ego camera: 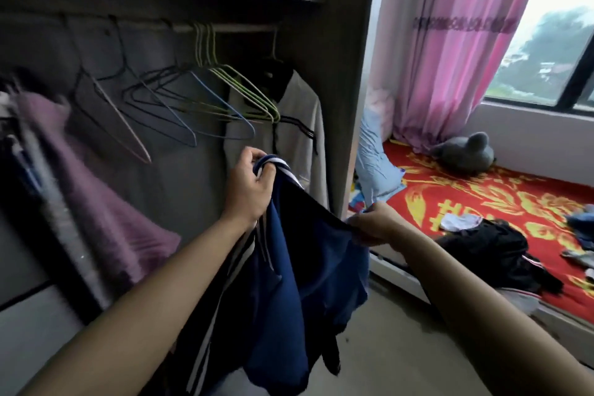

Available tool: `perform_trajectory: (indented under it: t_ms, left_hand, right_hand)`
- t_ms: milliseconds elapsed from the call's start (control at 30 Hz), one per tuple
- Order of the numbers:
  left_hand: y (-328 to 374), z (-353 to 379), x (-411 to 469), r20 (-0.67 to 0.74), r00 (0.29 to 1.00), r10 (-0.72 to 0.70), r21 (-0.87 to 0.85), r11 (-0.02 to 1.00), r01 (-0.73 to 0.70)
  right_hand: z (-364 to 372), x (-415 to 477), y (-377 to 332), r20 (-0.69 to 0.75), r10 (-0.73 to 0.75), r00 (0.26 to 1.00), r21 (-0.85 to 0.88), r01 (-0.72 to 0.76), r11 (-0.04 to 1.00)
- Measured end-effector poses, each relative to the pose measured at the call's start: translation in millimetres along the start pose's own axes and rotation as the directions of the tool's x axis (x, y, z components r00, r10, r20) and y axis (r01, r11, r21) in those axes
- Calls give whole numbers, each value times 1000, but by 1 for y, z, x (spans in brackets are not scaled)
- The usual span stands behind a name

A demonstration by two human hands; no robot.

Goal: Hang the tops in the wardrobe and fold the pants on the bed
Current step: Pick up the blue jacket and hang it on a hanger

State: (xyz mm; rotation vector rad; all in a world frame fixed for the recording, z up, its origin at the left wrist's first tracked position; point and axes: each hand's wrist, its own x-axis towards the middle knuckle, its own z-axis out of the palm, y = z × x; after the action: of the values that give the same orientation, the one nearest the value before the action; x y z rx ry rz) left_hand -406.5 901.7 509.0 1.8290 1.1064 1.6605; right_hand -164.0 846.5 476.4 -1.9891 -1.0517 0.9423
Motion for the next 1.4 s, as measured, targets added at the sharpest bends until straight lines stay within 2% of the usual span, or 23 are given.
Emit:
perform_trajectory:
  t_ms: [67,133,233,367,433,500,600,667,800,867,1000,1033,1100,1167,1200,1300,1400]
  left_hand:
    - [-18,-17,18,-43,999,-19,11,1000,19]
    - [-37,-31,32,-72,995,-62,25,998,64]
    - [-66,-48,45,-110,988,-110,63,991,117]
    - [-99,-68,62,-190,968,-163,88,979,182]
    - [-110,-76,72,-245,952,-184,79,975,208]
    - [-118,-81,80,-283,941,-184,85,973,216]
    - [-128,-80,87,-234,958,-166,163,965,207]
    - [-136,-76,88,-197,967,-164,258,943,212]
    - [-146,-72,92,-230,947,-227,358,885,299]
    - [-149,-73,98,-284,920,-271,367,856,365]
    - [-148,-89,107,-382,870,-311,361,817,450]
    - [-147,-92,109,-401,867,-296,358,820,445]
    - [-144,-99,109,-434,861,-266,373,817,440]
    - [-142,-104,105,-453,855,-253,391,806,445]
    - [-142,-106,102,-459,853,-248,399,801,447]
    - [-141,-111,94,-466,849,-247,408,792,454]
    - [-137,-115,88,-461,860,-219,418,801,429]
  right_hand:
    - [22,15,-20,153,18,988,-116,-1,993]
    - [41,31,-39,219,0,976,-232,53,971]
    - [69,58,-63,189,-99,977,-297,153,942]
    - [102,90,-101,199,-288,937,-488,349,800]
    - [121,104,-121,146,-415,898,-502,429,751]
    - [138,117,-140,56,-548,834,-398,522,754]
    - [157,139,-173,-127,-709,694,-198,683,703]
    - [167,154,-197,-156,-776,612,-105,770,629]
    - [186,171,-246,-138,-884,446,-29,891,454]
    - [194,175,-273,-55,-915,399,67,916,395]
    - [217,159,-309,251,-908,336,266,878,398]
    - [222,153,-317,344,-885,315,339,837,430]
    - [233,138,-328,555,-791,256,478,680,556]
    - [248,129,-332,661,-732,162,592,487,643]
    - [253,125,-333,641,-749,168,622,458,635]
    - [257,122,-335,465,-819,336,615,542,572]
    - [242,121,-336,267,-888,374,627,632,455]
